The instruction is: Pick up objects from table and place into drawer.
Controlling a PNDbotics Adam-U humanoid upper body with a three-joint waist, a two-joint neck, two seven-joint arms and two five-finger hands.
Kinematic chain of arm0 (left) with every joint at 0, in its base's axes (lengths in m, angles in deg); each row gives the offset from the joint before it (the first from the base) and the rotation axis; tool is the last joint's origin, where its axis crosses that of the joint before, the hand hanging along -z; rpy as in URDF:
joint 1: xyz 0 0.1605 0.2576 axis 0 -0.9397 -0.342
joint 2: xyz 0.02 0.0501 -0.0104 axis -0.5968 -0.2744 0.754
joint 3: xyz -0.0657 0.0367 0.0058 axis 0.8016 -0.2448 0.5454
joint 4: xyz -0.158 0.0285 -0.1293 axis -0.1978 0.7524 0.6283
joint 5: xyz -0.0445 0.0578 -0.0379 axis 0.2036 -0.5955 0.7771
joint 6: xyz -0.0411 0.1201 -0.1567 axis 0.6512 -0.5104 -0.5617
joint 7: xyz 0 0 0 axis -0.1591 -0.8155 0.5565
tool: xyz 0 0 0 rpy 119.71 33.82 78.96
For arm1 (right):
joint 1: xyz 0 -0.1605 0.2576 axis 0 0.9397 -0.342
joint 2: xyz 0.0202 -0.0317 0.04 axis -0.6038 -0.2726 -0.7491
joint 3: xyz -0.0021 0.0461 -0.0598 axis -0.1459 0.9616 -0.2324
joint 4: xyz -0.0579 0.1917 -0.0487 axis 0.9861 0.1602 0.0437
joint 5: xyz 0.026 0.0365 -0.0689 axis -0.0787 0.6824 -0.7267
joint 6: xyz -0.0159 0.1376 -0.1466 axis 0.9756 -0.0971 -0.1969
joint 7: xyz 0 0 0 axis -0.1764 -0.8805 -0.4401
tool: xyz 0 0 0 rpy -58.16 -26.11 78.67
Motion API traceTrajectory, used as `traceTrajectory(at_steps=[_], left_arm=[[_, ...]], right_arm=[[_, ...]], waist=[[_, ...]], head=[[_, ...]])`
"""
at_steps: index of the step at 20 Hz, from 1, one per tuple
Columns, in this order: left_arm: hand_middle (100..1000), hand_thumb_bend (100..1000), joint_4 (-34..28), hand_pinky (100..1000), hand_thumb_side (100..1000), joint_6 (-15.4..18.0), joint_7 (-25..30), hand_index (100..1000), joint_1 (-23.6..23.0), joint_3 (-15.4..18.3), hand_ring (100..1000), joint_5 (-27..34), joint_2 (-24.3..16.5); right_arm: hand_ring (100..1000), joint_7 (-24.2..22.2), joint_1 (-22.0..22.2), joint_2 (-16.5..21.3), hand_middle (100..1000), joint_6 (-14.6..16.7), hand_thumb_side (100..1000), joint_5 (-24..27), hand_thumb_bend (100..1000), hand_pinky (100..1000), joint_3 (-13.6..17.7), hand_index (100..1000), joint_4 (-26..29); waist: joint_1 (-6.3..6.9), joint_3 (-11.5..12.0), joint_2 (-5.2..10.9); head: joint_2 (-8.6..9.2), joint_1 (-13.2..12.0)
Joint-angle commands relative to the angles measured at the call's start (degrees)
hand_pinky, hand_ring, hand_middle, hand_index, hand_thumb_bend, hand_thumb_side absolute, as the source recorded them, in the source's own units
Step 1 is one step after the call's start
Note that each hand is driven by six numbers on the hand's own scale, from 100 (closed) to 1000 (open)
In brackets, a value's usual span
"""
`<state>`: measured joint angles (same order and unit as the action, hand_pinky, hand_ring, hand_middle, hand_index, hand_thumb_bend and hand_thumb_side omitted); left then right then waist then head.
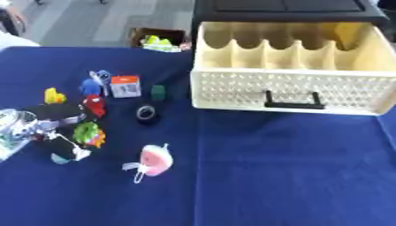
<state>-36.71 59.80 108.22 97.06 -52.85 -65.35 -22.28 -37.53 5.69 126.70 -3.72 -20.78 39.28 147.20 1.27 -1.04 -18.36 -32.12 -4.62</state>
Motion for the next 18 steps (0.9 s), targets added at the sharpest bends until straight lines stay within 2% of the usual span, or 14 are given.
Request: traceTrajectory(at_steps=[1,18], left_arm=[[634,100,-1.34,251,326,0.61,0.05,614,1.47,0.89,533,-0.18,-1.66],[604,100,-7.63,230,239,1.65,0.16,514,5.86,2.0,503,1.82,-3.22]], right_arm=[[387,0.05,-0.95,0.98,306,0.07,1000,0.05,100,538,0.39,619,0.6],[388,0.13,-0.97,0.84,308,0.05,1000,-0.23,100,535,0.13,619,0.6]], waist=[[0.06,0.06,1.5],[0.97,0.53,2.66]], head=[[0.11,0.05],[-1.14,0.7]])
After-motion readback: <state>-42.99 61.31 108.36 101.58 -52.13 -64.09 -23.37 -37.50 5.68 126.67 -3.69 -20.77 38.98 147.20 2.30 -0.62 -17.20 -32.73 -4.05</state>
